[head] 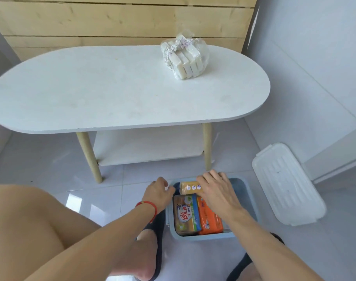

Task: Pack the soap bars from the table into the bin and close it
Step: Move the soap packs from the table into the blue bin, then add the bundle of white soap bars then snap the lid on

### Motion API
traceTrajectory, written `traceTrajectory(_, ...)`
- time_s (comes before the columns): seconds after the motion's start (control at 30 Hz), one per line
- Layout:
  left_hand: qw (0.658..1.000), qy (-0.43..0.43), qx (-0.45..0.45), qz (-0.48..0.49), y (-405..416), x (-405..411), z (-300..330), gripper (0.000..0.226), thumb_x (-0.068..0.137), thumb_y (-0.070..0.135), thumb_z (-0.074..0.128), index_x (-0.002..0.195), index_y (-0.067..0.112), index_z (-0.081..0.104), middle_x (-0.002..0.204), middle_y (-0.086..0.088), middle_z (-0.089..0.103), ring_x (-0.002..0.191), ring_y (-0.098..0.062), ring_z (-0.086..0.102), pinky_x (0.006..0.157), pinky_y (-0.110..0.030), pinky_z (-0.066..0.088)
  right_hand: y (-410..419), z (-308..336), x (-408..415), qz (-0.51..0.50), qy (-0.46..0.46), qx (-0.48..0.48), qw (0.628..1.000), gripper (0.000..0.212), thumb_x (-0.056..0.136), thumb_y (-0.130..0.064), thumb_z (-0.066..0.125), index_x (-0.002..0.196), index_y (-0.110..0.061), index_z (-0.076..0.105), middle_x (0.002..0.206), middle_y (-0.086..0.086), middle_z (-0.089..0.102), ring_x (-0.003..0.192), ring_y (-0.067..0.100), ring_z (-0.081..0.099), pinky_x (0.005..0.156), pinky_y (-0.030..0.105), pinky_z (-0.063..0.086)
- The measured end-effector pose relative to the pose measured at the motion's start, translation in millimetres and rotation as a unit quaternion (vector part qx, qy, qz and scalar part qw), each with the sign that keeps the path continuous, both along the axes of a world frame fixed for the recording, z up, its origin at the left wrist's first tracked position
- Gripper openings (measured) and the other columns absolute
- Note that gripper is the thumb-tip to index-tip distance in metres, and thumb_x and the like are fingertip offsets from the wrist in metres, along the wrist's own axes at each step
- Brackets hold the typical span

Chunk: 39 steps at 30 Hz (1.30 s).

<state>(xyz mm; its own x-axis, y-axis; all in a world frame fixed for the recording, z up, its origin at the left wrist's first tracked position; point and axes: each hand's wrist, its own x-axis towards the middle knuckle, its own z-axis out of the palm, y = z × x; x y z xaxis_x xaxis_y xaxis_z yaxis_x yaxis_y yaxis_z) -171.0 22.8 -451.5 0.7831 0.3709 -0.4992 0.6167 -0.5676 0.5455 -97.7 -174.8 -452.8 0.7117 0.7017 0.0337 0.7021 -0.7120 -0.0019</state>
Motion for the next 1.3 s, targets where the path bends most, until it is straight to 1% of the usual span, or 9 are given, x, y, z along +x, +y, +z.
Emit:
traceTrajectory(0.2,0.986,-0.096,0.100,-0.089,-7.4,-4.4,-13.0,0.039,0.092,0.036,0.054,0.126,0.018,0.050,0.128,-0.005,0.056,0.118,-0.023,0.050,0.094,-0.034,0.052,12.3,-25.3,1.5,-0.046,0.098,0.026,0.994,0.053,0.095,-0.037,0.065,0.144,-0.024,0.051,0.139,0.002,0.050,0.132,0.023,0.044,0.102,0.041,0.048)
traceTrajectory(0.33,0.903,-0.187,0.237,-0.306,-15.5,-10.0,-22.9,0.052,0.088,0.027,0.048,0.139,0.021,0.045,0.152,-0.002,0.040,0.138,-0.023,0.038,0.108,-0.040,0.042,-0.8,-31.6,-4.4,-0.035,0.127,0.051,0.990,0.056,0.098,-0.027,0.061,0.150,-0.029,0.041,0.141,0.001,0.045,0.132,0.020,0.047,0.090,0.038,0.058)
traceTrajectory(0.53,0.844,-0.058,0.321,-0.427,-15.8,-20.4,-50.3,0.064,0.100,0.043,0.020,0.158,0.018,0.015,0.164,-0.001,0.023,0.154,-0.024,0.006,0.120,-0.061,0.003,-5.1,-59.0,-27.2,-0.065,0.113,-0.033,0.991,0.082,0.093,-0.017,0.061,0.161,-0.027,0.016,0.159,0.006,0.022,0.151,0.028,0.015,0.125,0.050,0.017)
traceTrajectory(0.7,0.846,0.001,0.325,-0.423,-27.0,-14.7,-41.4,0.074,0.095,0.043,0.037,0.159,0.016,0.012,0.165,-0.003,0.018,0.152,-0.026,0.003,0.117,-0.062,0.009,-9.3,-55.4,-36.5,-0.068,0.159,-0.016,0.985,0.080,0.094,-0.019,0.060,0.161,-0.021,0.017,0.165,0.000,0.023,0.155,0.020,0.016,0.127,0.045,0.010)
traceTrajectory(0.83,0.894,-0.007,0.260,-0.364,-32.0,4.7,6.7,0.051,0.089,0.025,0.050,0.139,0.019,0.046,0.143,-0.002,0.047,0.130,-0.025,0.044,0.096,-0.046,0.046,-6.9,-7.5,-11.0,-0.009,0.164,0.069,0.984,0.050,0.091,-0.006,0.058,0.140,-0.017,0.057,0.143,0.000,0.050,0.135,0.019,0.045,0.113,0.042,0.040)
traceTrajectory(0.97,0.912,-0.216,0.273,-0.218,-27.4,29.9,89.2,0.032,0.086,0.021,0.051,0.117,0.018,0.058,0.110,-0.004,0.060,0.094,-0.030,0.066,0.066,-0.038,0.052,27.2,65.4,12.8,-0.005,0.060,0.285,0.957,0.029,0.086,0.007,0.057,0.104,-0.009,0.074,0.116,0.001,0.062,0.104,0.017,0.063,0.080,0.036,0.057)
traceTrajectory(1.07,0.897,-0.360,0.207,-0.152,-7.6,49.1,155.3,0.040,0.081,0.019,0.054,0.120,0.019,0.052,0.105,-0.004,0.062,0.082,-0.034,0.064,0.067,-0.043,0.054,53.1,126.0,40.1,-0.008,-0.022,0.437,0.899,0.026,0.082,0.006,0.052,0.091,-0.009,0.071,0.102,0.002,0.062,0.086,0.017,0.063,0.071,0.032,0.053)
traceTrajectory(1.17,0.906,-0.377,0.147,-0.122,26.5,84.0,207.3,0.045,0.081,0.018,0.059,0.126,0.015,0.052,0.110,-0.008,0.062,0.087,-0.030,0.061,0.081,-0.039,0.050,76.9,172.4,78.7,-0.042,-0.026,0.483,0.874,0.027,0.080,0.003,0.052,0.093,-0.011,0.071,0.100,0.002,0.063,0.082,0.016,0.062,0.073,0.036,0.055)
traceTrajectory(1.3,0.953,-0.285,0.071,-0.078,69.9,136.5,233.3,0.048,0.085,0.023,0.061,0.132,0.017,0.055,0.122,-0.001,0.060,0.099,-0.023,0.062,0.082,-0.029,0.047,103.3,197.8,128.6,-0.137,0.059,0.433,0.889,0.036,0.089,-0.010,0.056,0.125,-0.013,0.059,0.126,0.005,0.058,0.112,0.020,0.059,0.095,0.034,0.050)
